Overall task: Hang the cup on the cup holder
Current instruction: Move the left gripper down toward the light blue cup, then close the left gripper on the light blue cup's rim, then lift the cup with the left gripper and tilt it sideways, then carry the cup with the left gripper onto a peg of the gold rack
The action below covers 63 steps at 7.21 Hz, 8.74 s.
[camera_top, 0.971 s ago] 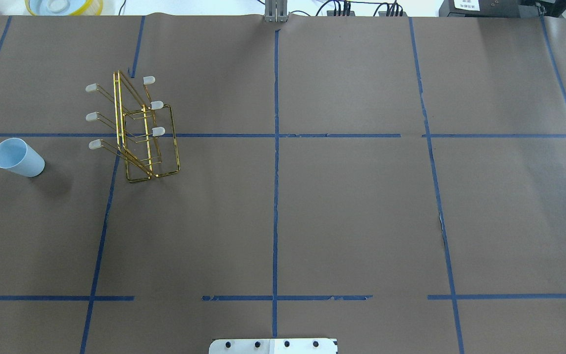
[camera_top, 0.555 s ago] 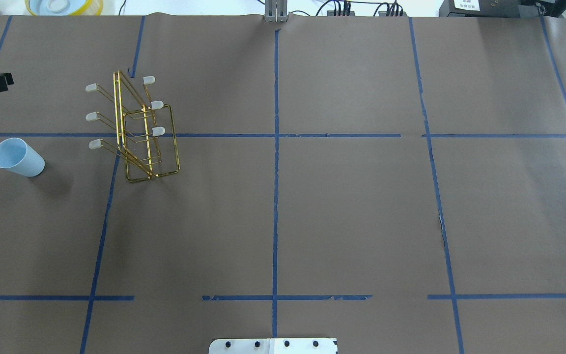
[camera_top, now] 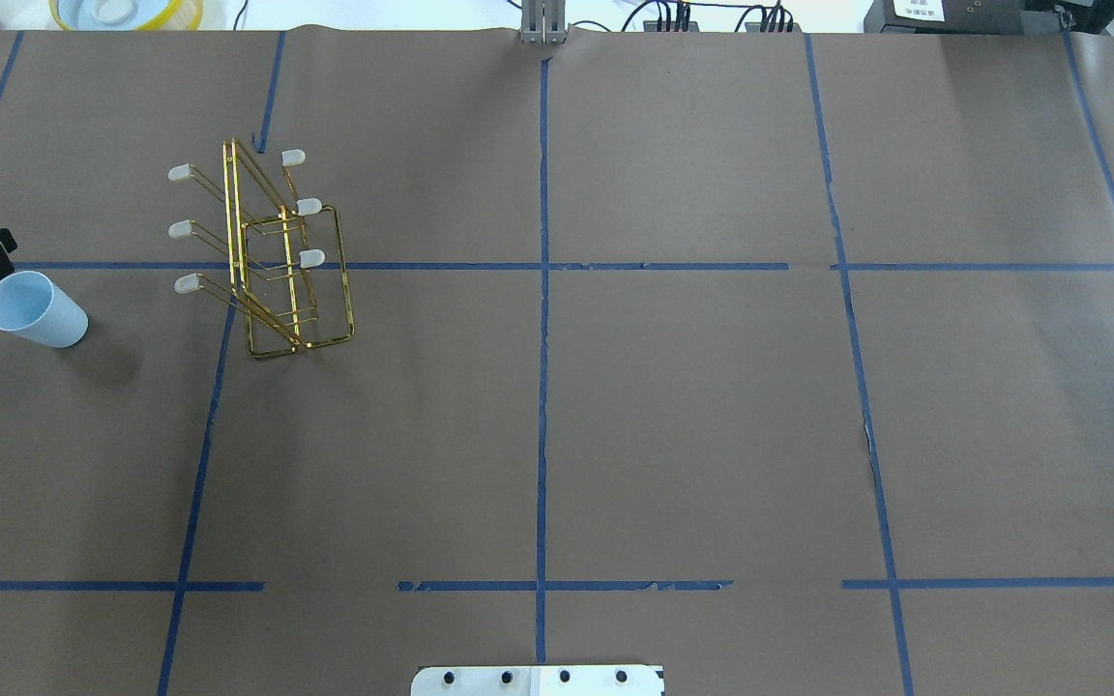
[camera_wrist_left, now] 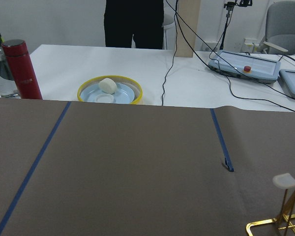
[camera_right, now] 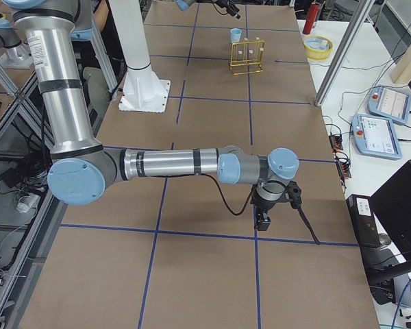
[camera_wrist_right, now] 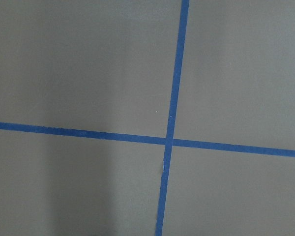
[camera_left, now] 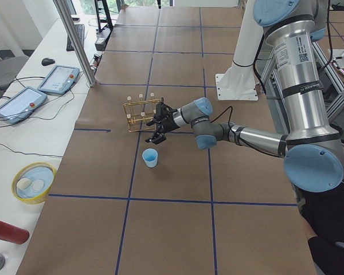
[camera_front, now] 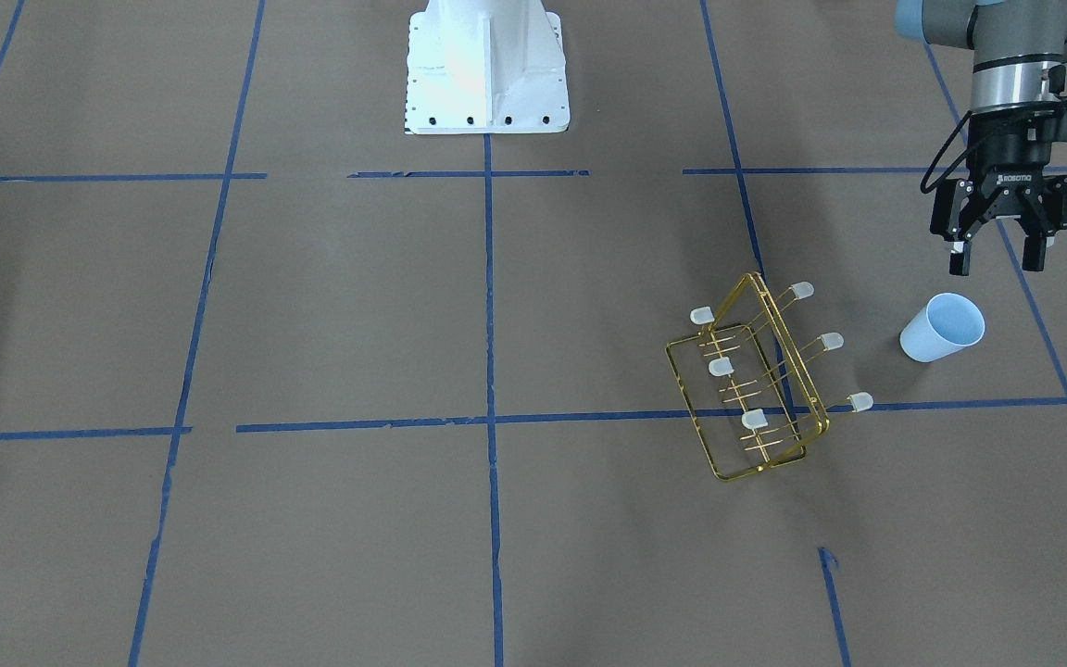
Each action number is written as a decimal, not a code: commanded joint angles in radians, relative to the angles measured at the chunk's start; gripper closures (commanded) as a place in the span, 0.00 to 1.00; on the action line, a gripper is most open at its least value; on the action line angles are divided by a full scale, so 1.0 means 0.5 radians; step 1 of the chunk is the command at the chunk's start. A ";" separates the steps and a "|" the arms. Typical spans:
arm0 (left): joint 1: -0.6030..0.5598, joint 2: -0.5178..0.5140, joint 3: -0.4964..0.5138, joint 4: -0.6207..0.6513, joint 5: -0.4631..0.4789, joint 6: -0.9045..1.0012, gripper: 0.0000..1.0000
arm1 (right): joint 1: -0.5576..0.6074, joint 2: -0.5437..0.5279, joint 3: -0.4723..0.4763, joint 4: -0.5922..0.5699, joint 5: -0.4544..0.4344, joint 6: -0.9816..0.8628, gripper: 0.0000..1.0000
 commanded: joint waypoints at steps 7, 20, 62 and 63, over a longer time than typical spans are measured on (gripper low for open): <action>0.706 -0.136 0.569 -0.021 1.000 -0.547 0.02 | 0.000 0.000 0.001 0.000 0.000 0.000 0.00; 0.473 -0.464 0.916 -0.055 0.761 -0.313 0.02 | 0.000 0.000 0.001 0.000 0.000 0.000 0.00; 0.684 -0.403 -0.008 1.163 2.039 4.267 1.00 | 0.000 0.000 0.001 0.000 0.000 0.000 0.00; 0.721 -0.470 0.069 1.163 2.095 4.267 1.00 | 0.000 0.000 0.001 0.000 0.000 0.000 0.00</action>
